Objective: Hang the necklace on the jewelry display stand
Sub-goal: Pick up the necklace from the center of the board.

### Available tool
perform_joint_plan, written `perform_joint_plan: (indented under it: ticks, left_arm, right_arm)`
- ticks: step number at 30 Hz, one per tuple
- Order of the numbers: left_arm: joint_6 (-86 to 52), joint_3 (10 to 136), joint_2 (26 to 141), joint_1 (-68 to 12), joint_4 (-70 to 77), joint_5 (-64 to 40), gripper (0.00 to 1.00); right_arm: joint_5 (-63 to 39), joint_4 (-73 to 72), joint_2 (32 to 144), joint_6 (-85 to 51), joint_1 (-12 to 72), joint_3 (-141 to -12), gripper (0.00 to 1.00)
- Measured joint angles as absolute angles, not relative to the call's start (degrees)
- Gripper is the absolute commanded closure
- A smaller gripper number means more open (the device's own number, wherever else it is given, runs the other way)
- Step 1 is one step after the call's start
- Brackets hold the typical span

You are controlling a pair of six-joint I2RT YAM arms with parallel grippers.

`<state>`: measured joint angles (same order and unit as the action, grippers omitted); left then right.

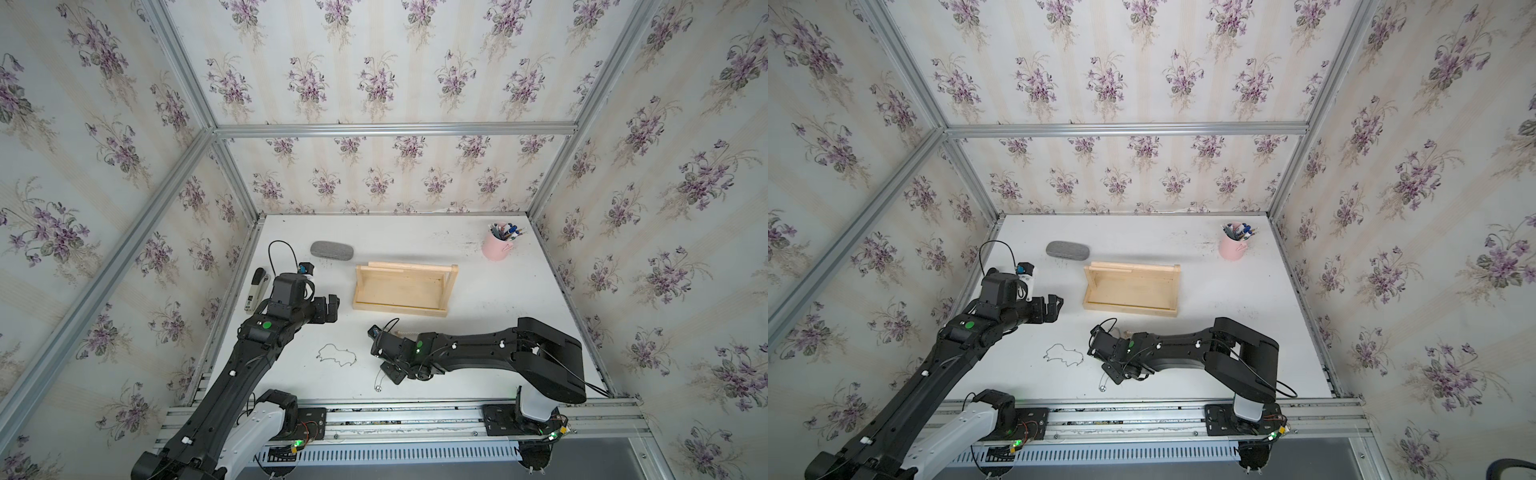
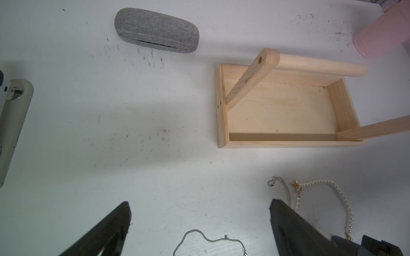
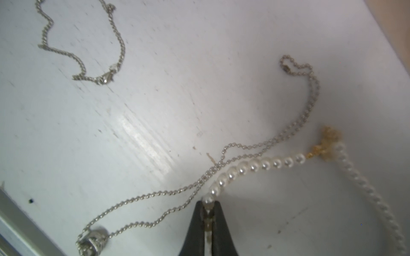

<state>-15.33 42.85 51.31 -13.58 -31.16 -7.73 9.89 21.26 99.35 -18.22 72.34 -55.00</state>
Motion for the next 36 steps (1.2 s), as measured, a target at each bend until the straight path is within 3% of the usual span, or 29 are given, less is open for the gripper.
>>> perform_joint_plan:
  ticks: [11, 17, 26, 29, 34, 36]
  left_arm:
    - [-13.5, 44.1, 48.9, -13.6, -28.8, -13.3, 0.0]
    - [-11.2, 40.4, 46.0, -14.9, -21.5, -23.0, 0.0]
    - [1.8, 43.5, 45.3, -33.3, -17.2, -31.9, 0.0]
    - [7.7, 45.8, 47.5, -36.9, -18.3, -33.3, 0.1]
    - [15.4, 52.7, 57.8, -42.7, -22.7, -32.7, 0.38]
    - [17.5, 54.3, 60.9, -43.9, -23.9, -32.1, 0.44]
  right_arm:
    - [14.1, 30.0, 85.6, -15.0, 70.5, -56.9, 1.0]
    - [13.1, 33.0, 79.8, -13.0, 66.7, -59.0, 1.0]
    - [11.0, 41.6, 74.0, -7.7, 62.3, -70.7, 1.0]
    - [9.8, 44.6, 74.1, -5.6, 61.9, -74.2, 1.0]
    - [8.7, 48.0, 75.4, -2.5, 61.7, -78.9, 1.0]
    - [8.1, 48.7, 75.8, -1.2, 61.6, -80.2, 1.0]
